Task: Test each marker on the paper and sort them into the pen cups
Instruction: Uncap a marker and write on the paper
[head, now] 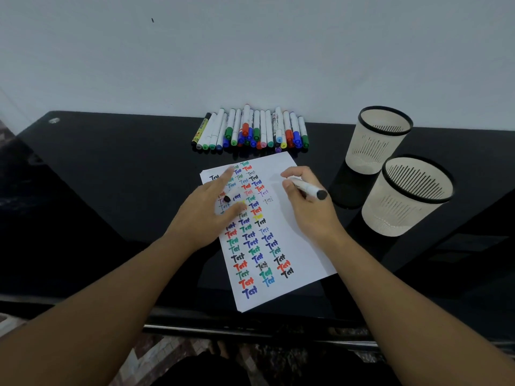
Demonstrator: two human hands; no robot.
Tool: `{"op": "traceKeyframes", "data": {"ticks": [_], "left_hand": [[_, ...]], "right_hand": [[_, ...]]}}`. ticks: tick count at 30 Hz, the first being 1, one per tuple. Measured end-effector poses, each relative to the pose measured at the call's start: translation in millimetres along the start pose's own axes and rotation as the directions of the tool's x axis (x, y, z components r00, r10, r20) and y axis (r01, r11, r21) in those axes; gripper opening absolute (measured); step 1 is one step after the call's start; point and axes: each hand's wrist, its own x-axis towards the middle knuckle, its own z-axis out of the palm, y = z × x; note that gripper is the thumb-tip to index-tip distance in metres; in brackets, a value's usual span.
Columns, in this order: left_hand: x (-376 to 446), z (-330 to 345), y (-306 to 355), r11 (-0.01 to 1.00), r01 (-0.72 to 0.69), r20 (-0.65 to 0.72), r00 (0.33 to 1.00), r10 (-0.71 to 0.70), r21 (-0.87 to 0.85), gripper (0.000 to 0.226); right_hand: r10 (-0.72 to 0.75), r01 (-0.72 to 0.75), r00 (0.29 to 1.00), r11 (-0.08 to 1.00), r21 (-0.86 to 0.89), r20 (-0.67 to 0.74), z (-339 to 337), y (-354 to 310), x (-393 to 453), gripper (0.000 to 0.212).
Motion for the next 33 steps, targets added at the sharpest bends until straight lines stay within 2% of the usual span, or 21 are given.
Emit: {"op": "traceKeyframes", "data": {"ticks": [2,4,6,8,11,14,16,17,18,20,21,23,25,27,33], "left_hand": [[3.4,-0.8,-2.3,0.999,0.031,-0.069,0.997,-0.034,-0.042,0.061],[7.3,-0.5,-2.9,0.998,0.043,-0.098,0.994,-0.048,-0.051,0.043],[10.8,1.1,-0.8,0.997,0.067,-0.122,0.990,-0.070,-0.026,0.034],[13.2,3.5,2.2,0.996,0.085,-0.156,0.984,-0.085,-0.007,0.029],[11.0,6.1,7.0,0.998,0.056,-0.174,0.983,-0.055,0.003,0.026],[2.2,8.6,6.3,0.999,0.013,-0.213,0.977,-0.023,-0.048,0.024],[-2.1,10.6,4.3,0.998,0.006,-0.237,0.971,-0.021,-0.065,0.026],[-3.1,11.6,3.8,0.998,0.004,-0.245,0.969,-0.021,-0.070,0.028],[-3.7,12.4,3.9,0.997,-0.002,-0.252,0.967,-0.017,-0.075,0.029],[-4.5,13.2,4.8,0.996,-0.029,-0.266,0.964,0.006,-0.082,0.029],[-4.8,13.3,5.5,0.996,-0.044,-0.270,0.963,0.020,-0.081,0.030],[-5.3,13.5,6.5,0.996,-0.060,-0.270,0.962,0.039,-0.070,0.031],[-5.2,13.3,7.2,0.996,-0.057,-0.269,0.962,0.039,-0.061,0.032],[-5.3,13.4,7.2,0.996,-0.064,-0.269,0.962,0.045,-0.061,0.032],[-5.5,13.7,6.8,0.993,-0.103,-0.272,0.959,0.085,-0.055,0.030]], "right_hand": [[-0.040,0.041,0.999,0.999,-0.029,0.037,-2.4,3.8,-2.1,0.016],[-0.067,0.078,0.991,0.992,-0.095,0.119,-4.7,4.6,-2.9,0.042],[0.007,0.021,0.979,0.991,-0.135,0.204,-4.6,0.5,-1.7,0.077],[0.073,-0.040,0.964,0.990,-0.133,0.257,-3.0,-4.4,0.3,0.086],[0.076,-0.076,0.965,0.997,-0.009,0.250,-2.6,-4.5,0.8,0.062],[0.078,-0.088,0.988,0.994,0.070,0.133,-3.0,-9.7,3.4,0.029],[0.107,-0.115,0.991,0.989,0.098,0.083,-2.7,-14.9,6.7,0.024],[0.118,-0.127,0.989,0.987,0.100,0.092,-2.7,-18.3,8.2,0.029],[0.119,-0.128,0.986,0.989,0.069,0.120,-3.3,-21.8,9.6,0.039],[0.124,-0.101,0.972,0.988,-0.120,0.199,-4.7,-28.5,11.9,0.056],[0.122,-0.061,0.966,0.964,-0.260,0.228,-5.5,-30.4,13.6,0.053],[0.090,0.074,0.957,0.845,-0.530,0.276,-7.6,-32.3,17.3,0.035],[0.027,0.225,0.941,0.696,-0.682,0.338,-9.5,-32.3,18.4,0.027],[-0.024,0.312,0.927,0.604,-0.733,0.374,-10.2,-29.8,18.7,0.026],[-0.038,0.321,0.926,0.598,-0.734,0.375,-13.7,-26.4,23.0,0.028]]}}
